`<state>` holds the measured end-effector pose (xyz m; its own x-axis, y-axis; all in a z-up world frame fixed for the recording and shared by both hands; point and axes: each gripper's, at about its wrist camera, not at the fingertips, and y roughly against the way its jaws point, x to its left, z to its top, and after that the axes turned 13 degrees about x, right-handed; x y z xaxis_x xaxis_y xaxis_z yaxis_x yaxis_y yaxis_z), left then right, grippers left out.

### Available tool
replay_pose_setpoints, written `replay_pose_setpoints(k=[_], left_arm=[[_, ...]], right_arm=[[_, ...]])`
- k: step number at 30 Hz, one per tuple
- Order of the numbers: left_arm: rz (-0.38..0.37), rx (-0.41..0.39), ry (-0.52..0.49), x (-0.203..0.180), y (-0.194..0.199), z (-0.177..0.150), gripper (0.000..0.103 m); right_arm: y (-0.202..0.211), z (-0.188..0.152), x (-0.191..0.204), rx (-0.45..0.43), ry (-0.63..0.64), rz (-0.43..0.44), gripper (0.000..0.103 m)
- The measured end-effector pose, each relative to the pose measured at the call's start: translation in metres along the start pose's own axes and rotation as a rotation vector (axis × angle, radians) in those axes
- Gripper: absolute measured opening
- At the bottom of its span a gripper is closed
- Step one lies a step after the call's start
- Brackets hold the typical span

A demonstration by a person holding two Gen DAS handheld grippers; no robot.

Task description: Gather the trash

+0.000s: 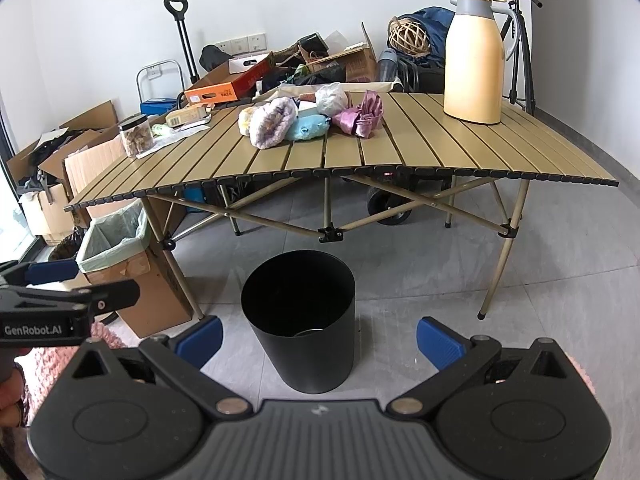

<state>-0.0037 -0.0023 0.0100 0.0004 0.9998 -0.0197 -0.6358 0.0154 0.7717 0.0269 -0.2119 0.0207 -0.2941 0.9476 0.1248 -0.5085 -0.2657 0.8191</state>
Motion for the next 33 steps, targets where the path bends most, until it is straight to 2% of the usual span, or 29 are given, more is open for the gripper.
replay_pose_setpoints(k=[33], left_arm=[[0.0, -0.005, -0.002, -0.0009, 0.0013, 0.0002, 0.103]], right_arm=[[0.0043, 0.0006, 0.0008, -0.015, 0.01, -0.005, 0.103]])
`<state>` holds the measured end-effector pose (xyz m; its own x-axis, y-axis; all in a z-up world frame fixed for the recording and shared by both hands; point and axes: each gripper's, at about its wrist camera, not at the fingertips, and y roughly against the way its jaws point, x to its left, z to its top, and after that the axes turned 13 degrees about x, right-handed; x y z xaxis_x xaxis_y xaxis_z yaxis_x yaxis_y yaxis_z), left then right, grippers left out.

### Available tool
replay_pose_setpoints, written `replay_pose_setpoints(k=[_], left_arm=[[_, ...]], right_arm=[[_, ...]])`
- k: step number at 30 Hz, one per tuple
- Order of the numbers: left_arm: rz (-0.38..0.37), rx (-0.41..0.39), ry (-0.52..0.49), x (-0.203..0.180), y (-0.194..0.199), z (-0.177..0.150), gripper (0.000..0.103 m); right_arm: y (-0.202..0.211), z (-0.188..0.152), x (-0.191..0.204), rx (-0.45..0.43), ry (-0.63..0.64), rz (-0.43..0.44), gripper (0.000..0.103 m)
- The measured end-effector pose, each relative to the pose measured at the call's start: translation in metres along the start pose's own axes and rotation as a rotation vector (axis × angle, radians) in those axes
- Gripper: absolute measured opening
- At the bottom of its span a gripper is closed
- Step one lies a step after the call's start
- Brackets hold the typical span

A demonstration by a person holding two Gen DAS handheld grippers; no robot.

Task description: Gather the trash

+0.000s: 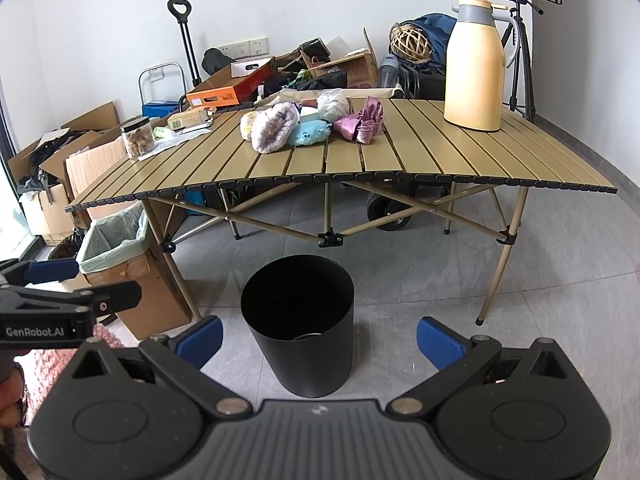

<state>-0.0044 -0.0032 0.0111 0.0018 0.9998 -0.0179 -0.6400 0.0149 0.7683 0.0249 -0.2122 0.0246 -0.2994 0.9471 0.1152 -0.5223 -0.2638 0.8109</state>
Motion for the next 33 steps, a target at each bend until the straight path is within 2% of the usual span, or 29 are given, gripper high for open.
replay_pose_setpoints(k=[33], left_arm=[[-0.002, -0.007, -0.014, -0.0025, 0.0032, 0.0022, 0.103]], right_arm=[[0.0023, -0.0064, 0.0025, -0.02, 0.014, 0.0, 0.103]])
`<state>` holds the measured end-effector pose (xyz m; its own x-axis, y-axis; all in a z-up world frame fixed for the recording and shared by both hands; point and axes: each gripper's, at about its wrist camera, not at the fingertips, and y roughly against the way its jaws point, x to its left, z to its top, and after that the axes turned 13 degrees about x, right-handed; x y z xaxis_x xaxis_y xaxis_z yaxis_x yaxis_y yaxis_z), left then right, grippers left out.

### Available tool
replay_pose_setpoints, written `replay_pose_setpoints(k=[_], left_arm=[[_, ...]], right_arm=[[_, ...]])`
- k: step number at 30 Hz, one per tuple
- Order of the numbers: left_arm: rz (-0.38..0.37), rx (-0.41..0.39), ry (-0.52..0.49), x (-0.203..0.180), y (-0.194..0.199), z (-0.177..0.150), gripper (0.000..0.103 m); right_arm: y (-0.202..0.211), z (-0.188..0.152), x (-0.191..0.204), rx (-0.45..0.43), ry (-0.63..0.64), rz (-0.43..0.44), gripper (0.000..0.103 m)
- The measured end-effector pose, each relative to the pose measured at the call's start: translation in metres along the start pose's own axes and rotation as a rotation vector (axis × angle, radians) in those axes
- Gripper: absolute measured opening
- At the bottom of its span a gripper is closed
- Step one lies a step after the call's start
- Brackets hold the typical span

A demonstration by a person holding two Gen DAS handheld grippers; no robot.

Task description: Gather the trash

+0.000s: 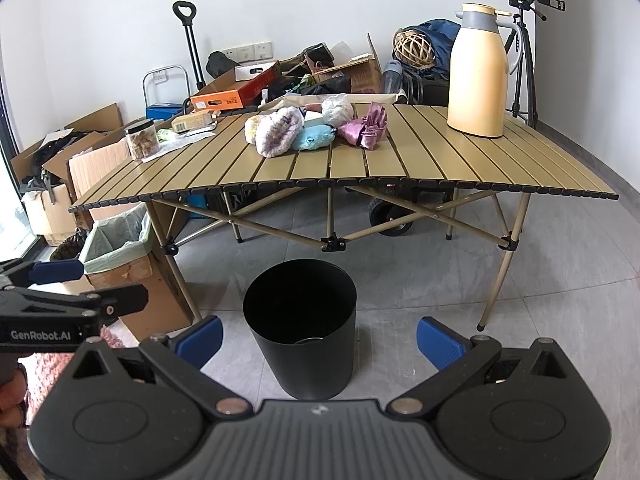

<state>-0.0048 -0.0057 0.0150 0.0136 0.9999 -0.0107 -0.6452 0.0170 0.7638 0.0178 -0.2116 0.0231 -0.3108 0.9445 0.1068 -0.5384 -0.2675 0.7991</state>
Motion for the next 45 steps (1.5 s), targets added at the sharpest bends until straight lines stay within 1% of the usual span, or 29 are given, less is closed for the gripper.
replay_pose_setpoints(k=[8, 21, 25, 37, 45], left_arm=[[0.001, -0.012, -0.005, 0.001, -0.003, 0.0, 0.103], [-0.005, -0.02, -0.018, 0.001, -0.018, 0.014, 0.103], [-0.007, -0.036, -0.025, 0.0, -0.021, 0.018, 0.103], [-0.017, -0.063, -0.025, 0.005, -0.037, 0.034, 0.103], [-0.022, -0.079, -0.012, 0.012, -0.057, 0.054, 0.103]], right_arm=[[0.001, 0.001, 0.001, -0.017, 0.011, -0.01, 0.103], [-0.008, 0.018, -0.004, -0.034, 0.011, -0.025, 0.103], [-0.011, 0.023, -0.006, -0.039, 0.01, -0.032, 0.103], [-0.026, 0.046, -0.013, -0.056, 0.002, -0.05, 0.103], [-0.045, 0.069, -0.019, -0.072, -0.013, -0.058, 0.103]])
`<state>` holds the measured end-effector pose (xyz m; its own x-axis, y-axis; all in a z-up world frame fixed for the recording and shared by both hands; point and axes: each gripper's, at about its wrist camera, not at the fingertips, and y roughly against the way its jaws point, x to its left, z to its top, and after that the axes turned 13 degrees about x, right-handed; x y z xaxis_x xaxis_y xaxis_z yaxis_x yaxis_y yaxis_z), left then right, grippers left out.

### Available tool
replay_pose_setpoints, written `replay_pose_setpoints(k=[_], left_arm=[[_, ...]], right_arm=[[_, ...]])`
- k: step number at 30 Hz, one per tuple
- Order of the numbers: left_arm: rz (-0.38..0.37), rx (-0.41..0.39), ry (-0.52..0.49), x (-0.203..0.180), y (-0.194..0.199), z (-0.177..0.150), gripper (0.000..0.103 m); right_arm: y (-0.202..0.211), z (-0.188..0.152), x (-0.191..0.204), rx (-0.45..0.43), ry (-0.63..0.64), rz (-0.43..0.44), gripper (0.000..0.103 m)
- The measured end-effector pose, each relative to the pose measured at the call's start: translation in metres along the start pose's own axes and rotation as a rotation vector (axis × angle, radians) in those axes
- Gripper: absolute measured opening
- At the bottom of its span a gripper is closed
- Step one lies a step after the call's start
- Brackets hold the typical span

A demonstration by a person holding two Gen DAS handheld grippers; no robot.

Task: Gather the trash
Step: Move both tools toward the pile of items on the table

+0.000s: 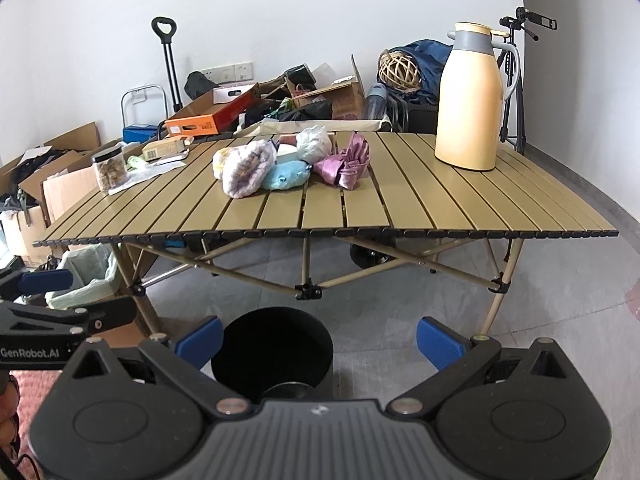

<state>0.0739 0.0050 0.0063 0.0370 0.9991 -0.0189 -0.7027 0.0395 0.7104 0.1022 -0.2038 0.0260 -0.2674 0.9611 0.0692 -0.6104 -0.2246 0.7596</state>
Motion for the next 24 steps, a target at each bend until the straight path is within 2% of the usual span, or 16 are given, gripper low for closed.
replay_pose_setpoints(k=[16, 24], left_arm=[[-0.002, -0.037, 0.039, 0.014, -0.047, 0.043, 0.103], [0.03, -0.074, 0.053, 0.022, -0.073, 0.071, 0.103]], right_arm=[[-0.049, 0.052, -0.007, -0.066, -0.007, -0.011, 0.103], [-0.082, 0.077, -0.013, -0.113, -0.014, -0.041, 0.103]])
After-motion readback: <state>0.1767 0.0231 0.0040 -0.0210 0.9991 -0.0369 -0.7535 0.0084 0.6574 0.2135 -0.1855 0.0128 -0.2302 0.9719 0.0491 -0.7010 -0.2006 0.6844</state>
